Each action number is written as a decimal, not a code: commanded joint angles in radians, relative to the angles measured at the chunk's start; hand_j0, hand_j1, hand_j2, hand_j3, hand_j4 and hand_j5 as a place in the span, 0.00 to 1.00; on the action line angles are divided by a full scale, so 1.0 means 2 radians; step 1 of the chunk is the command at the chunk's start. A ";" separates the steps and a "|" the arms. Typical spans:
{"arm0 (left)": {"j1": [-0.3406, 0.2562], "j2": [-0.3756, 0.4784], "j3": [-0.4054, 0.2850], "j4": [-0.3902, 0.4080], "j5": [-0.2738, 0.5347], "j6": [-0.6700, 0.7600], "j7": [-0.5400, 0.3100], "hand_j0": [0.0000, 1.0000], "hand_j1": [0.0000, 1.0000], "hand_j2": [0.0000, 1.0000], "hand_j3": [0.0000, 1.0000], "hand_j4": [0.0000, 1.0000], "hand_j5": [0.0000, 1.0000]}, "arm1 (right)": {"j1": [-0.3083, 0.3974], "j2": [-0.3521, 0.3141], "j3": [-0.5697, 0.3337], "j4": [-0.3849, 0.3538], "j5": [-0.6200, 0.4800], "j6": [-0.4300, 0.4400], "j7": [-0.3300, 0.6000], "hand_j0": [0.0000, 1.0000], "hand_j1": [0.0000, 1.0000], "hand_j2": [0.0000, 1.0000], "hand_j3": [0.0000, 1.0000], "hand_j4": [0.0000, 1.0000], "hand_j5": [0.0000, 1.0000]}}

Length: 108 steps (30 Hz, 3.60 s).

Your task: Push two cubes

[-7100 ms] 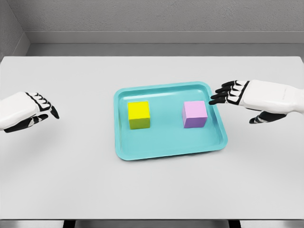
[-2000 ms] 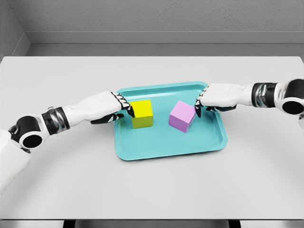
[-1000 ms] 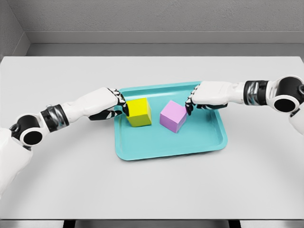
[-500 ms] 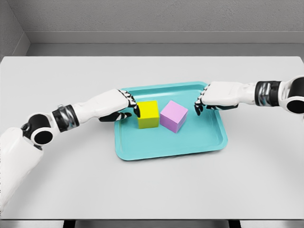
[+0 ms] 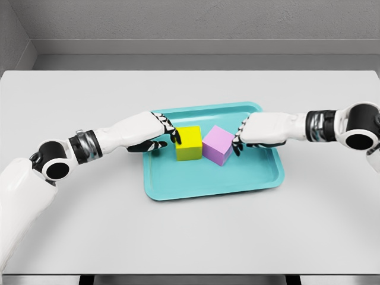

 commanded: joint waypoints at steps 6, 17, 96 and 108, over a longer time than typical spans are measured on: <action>0.000 0.002 0.001 0.000 0.000 0.000 0.000 0.62 0.62 0.62 0.62 0.62 0.62 | -0.007 0.015 0.000 0.029 0.000 0.001 0.000 0.49 0.49 0.49 0.49 0.49 0.49; -0.005 0.004 0.002 0.000 0.001 0.000 0.000 0.62 0.62 0.62 0.62 0.62 0.62 | -0.012 0.017 -0.001 0.041 -0.001 0.001 0.000 0.47 0.47 0.47 0.47 0.47 0.47; -0.026 -0.011 0.020 0.053 -0.001 0.000 -0.003 0.67 0.67 0.67 0.67 0.67 0.67 | -0.025 0.011 -0.005 0.048 -0.006 0.001 0.000 0.48 0.48 0.48 0.48 0.48 0.48; -0.021 0.075 0.042 0.044 0.036 0.000 -0.001 0.75 0.75 0.75 0.75 0.75 0.75 | -0.025 -0.021 -0.015 0.012 -0.007 0.001 0.000 0.59 0.59 0.59 0.59 0.59 0.59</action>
